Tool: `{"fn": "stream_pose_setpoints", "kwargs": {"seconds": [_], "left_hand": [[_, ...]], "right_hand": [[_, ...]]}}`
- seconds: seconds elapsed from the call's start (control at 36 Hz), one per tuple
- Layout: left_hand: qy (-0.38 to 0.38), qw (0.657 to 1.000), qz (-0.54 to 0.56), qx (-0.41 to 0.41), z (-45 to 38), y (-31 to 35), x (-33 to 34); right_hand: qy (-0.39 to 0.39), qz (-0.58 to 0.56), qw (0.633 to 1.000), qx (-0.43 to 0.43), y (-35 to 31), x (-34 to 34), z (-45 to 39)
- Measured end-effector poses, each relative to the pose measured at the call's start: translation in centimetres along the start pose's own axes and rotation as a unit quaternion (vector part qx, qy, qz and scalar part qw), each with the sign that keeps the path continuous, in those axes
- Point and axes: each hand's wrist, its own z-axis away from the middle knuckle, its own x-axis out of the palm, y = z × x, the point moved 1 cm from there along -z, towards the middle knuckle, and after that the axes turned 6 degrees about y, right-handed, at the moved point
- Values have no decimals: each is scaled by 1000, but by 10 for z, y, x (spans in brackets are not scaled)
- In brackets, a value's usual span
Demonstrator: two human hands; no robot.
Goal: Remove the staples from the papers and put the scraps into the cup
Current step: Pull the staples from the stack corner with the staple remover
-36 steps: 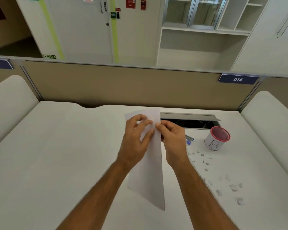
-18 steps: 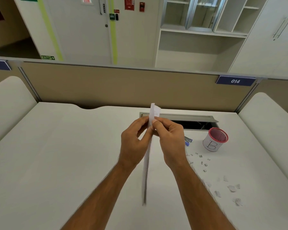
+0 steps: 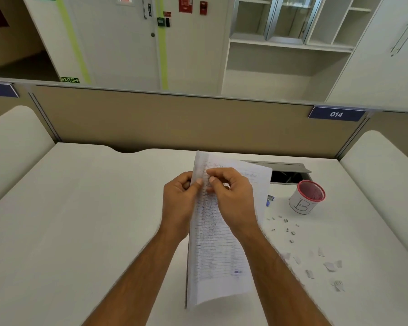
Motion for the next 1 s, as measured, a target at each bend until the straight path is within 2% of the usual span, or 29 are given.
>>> {"fn": "stream_pose_setpoints", "kwargs": {"seconds": [0.25, 0.56, 0.83, 1.0], "left_hand": [[14, 996, 38, -85, -2, -18, -9], [38, 989, -12, -145, -10, -50, -15], [15, 988, -43, -144, 1, -71, -34], [12, 985, -48, -166, 6, -78, -41]], "right_hand": [[-7, 45, 998, 40, 21, 9, -2], [-28, 128, 990, 49, 56, 28, -11], [-94, 236, 967, -32, 78, 34, 4], [-112, 249, 961, -51, 88, 35, 11]]}}
